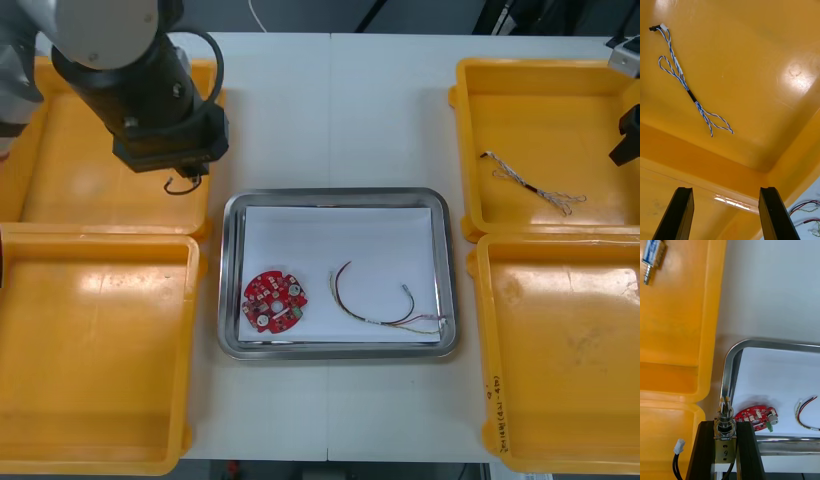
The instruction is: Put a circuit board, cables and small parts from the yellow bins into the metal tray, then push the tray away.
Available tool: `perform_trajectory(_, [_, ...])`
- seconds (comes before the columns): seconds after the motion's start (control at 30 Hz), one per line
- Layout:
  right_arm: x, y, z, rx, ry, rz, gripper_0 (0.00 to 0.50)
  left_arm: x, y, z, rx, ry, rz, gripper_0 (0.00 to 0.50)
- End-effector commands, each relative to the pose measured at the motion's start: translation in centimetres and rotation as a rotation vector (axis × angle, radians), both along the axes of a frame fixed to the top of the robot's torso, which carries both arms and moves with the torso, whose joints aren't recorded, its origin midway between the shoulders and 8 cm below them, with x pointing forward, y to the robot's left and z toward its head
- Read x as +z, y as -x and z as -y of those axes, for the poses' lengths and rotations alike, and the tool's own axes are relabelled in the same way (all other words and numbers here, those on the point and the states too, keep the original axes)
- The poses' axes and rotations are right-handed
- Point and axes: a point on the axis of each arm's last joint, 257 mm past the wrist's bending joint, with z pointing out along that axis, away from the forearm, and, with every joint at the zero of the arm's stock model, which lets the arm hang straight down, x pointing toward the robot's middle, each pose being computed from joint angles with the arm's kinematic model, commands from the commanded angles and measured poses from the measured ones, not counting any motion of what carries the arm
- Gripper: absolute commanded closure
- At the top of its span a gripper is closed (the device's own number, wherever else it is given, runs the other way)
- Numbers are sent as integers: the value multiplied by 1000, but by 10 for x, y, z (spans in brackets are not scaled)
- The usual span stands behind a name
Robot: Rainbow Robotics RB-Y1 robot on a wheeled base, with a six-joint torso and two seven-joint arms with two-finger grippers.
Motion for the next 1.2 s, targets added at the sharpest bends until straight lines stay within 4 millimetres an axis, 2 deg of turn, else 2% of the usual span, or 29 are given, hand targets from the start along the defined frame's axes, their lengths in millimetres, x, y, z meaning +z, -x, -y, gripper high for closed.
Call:
perform_trajectory(0.03, [16,-23,-22,132,40,47,0,-23,5,25,-44,-1,8,500])
perform_trajectory(0.2, [4,-35,-33,208,73,58,0,-46,1,36,-52,-4,26,500])
perform_trajectory(0.4, [-10,-45,-47,217,62,65,0,-68,-3,45,-50,-7,31,500])
perform_trajectory(0.67, [-34,-52,-55,219,46,64,0,-94,-16,63,-39,9,52,500])
perform_trajectory(0.9, [-57,-59,-59,226,41,89,0,-118,-24,73,-24,11,66,499])
perform_trajectory(1.2, [-71,-64,-54,226,70,114,0,-134,-19,78,-20,13,55,500])
